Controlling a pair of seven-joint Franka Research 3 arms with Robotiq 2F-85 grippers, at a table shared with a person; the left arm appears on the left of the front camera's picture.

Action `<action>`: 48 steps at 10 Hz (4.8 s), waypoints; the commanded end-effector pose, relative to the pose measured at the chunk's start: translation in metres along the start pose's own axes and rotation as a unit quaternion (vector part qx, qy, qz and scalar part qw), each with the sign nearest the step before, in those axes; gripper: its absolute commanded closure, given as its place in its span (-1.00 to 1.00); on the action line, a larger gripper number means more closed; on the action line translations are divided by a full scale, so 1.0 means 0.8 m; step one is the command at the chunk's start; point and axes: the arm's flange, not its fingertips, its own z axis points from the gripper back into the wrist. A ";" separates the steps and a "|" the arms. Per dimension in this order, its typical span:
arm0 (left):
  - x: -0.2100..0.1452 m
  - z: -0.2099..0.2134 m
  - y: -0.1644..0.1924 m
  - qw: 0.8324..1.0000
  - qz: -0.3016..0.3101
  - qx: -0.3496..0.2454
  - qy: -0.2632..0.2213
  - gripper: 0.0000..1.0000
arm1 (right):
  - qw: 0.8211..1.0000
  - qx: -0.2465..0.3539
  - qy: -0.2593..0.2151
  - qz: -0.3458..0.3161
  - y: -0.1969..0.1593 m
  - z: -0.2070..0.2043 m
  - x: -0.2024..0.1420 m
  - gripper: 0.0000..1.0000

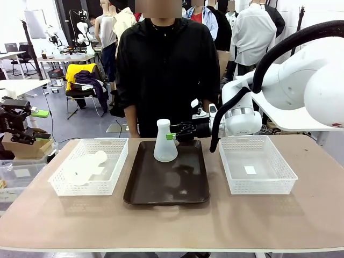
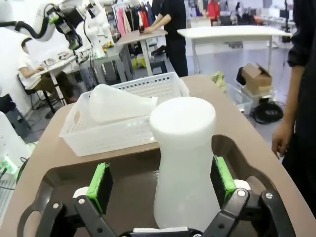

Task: Prepare the laboratory tools.
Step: Place the picked Big flask upright in the Handle tray as instructed by the person, then pick up the Big flask that the person points to.

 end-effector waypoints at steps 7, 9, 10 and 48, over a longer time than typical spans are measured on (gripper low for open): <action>-0.001 0.001 -0.001 1.000 -0.008 0.000 -0.001 -1.00 | 1.000 0.001 0.008 0.001 0.002 0.002 0.003 -1.00; -0.001 0.001 -0.001 1.000 -0.008 0.000 -0.001 -1.00 | 1.000 0.001 0.008 0.001 0.002 0.002 0.003 -1.00; -0.001 0.001 -0.001 1.000 -0.008 0.000 -0.001 -1.00 | 1.000 0.001 0.008 0.001 0.002 0.002 0.003 -1.00; 0.142 -0.219 -0.035 0.799 -0.176 0.537 0.207 -1.00 | 0.956 -0.279 0.090 0.008 0.117 0.278 0.072 -1.00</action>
